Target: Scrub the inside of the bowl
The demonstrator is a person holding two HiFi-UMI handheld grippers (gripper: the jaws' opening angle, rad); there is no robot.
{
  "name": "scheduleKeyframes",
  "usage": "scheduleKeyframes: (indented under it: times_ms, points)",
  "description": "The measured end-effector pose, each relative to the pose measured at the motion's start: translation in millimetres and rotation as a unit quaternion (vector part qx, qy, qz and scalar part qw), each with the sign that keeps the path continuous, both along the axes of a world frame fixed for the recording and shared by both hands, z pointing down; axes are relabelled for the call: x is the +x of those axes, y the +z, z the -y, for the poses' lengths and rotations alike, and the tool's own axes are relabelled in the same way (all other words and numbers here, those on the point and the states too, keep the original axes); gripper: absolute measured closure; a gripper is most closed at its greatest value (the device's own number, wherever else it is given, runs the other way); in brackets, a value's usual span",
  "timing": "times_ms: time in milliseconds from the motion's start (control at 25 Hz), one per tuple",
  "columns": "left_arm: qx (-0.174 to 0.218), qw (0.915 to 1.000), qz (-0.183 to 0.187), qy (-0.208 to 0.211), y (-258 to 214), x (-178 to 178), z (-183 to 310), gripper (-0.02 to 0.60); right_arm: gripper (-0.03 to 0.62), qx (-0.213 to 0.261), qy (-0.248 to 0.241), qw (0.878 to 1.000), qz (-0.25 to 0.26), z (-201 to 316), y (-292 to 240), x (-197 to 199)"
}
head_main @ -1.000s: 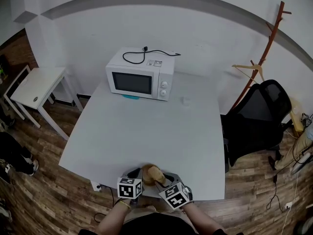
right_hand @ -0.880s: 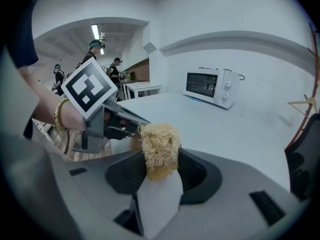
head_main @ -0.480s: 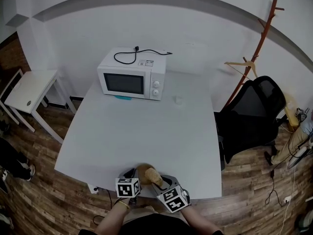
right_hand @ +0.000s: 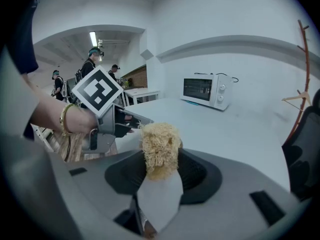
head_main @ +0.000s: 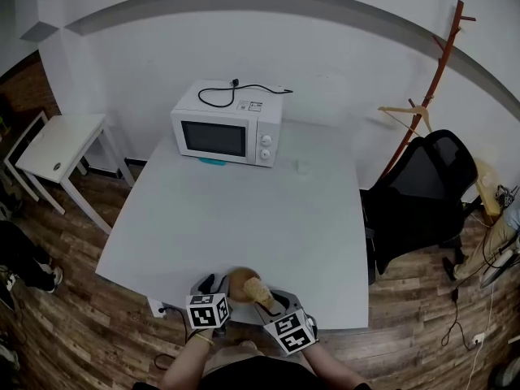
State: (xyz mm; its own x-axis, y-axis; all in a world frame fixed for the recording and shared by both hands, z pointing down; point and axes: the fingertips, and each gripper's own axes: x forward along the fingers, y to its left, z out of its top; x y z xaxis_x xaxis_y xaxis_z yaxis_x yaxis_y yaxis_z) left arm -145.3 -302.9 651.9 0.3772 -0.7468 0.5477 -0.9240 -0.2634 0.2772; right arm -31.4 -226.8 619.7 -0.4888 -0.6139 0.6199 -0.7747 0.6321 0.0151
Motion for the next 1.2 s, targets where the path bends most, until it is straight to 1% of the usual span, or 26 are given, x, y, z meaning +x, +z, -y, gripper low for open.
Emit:
scheduleKeyframes:
  times_ms: [200,320,400,520,560,800,1200]
  points:
    - [0.016,0.9992,-0.032,-0.02,-24,2,-27,0.437,0.418,0.027,0.009,0.999,0.034,-12,-21,3]
    - [0.028,0.9983,-0.041,-0.032,-36,7,-51,0.439,0.418,0.043,0.011,0.998,0.053,-24,-35,10]
    - [0.036,0.9976,-0.042,-0.043,-44,9,-68,0.459,0.418,0.05,0.011,0.997,0.062,-35,-43,15]
    - [0.041,0.9965,-0.042,-0.059,-51,15,-97,0.511,0.418,0.051,0.003,0.996,0.074,-57,-51,25]
    - [0.041,0.9963,-0.043,-0.062,-53,19,-108,0.517,0.418,0.049,0.0,0.996,0.077,-66,-53,30]
    - [0.042,0.9958,-0.042,-0.07,-60,46,-166,0.549,0.418,0.046,-0.012,0.995,0.092,-117,-59,59]
    - [0.06,0.9943,-0.056,-0.067,-66,87,-249,0.563,0.418,0.051,-0.017,0.992,0.11,-198,-54,96]
